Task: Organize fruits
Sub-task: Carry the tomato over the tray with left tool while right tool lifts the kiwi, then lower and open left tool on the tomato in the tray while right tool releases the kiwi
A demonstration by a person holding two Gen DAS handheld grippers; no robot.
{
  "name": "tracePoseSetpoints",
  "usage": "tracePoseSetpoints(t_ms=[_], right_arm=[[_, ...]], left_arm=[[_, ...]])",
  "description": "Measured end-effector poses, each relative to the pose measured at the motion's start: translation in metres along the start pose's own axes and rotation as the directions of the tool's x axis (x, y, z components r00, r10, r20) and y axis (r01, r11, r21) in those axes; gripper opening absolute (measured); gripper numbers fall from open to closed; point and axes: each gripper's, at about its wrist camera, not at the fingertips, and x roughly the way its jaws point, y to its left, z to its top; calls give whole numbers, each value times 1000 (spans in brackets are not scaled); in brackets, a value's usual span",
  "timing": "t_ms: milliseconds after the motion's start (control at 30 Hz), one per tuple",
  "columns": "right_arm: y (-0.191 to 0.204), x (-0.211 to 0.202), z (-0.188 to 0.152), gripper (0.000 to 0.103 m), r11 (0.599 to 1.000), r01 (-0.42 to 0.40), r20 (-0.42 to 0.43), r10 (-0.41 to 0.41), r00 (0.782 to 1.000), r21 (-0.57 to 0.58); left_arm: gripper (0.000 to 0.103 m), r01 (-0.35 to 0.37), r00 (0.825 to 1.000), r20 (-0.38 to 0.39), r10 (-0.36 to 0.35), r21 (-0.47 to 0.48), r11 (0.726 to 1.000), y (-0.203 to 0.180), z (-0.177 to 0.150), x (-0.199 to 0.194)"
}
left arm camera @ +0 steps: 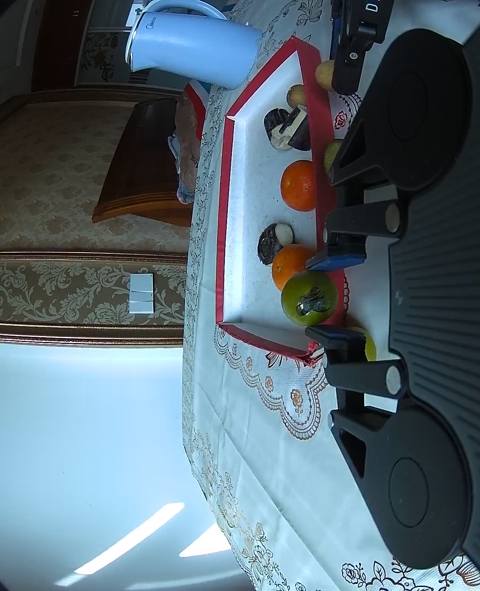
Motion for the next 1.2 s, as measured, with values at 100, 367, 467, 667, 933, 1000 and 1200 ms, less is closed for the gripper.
tracePoseSetpoints(t_ms=[100, 367, 467, 667, 933, 1000, 1200], right_arm=[[5, 0, 0, 26, 1000, 11, 2, -11, 1000, -26], [13, -2, 2, 26, 998, 11, 9, -11, 1000, -59], [17, -3, 4, 26, 997, -3, 11, 4, 1000, -75], [27, -3, 14, 26, 993, -24, 24, 27, 999, -115], [35, 5, 43, 26, 987, -34, 41, 41, 998, -157], [34, 13, 50, 26, 988, -31, 32, 37, 999, -153], [26, 43, 65, 26, 989, -4, 7, 5, 1000, -147]], left_arm=[[31, -13, 1000, -3, 13, 23, 1000, -4, 0, 1], [31, -12, 1000, -10, 12, 32, 999, -5, 2, 2], [31, 2, 1000, -14, -2, 14, 1000, -3, 5, 2], [31, -6, 1000, -3, 6, -17, 1000, -4, 13, 1], [31, 4, 1000, 18, -4, 3, 1000, -24, 40, 9], [31, 0, 1000, 13, 0, 2, 1000, -28, 47, 18], [31, -18, 1000, -7, 18, -18, 1000, -34, 65, 45]])
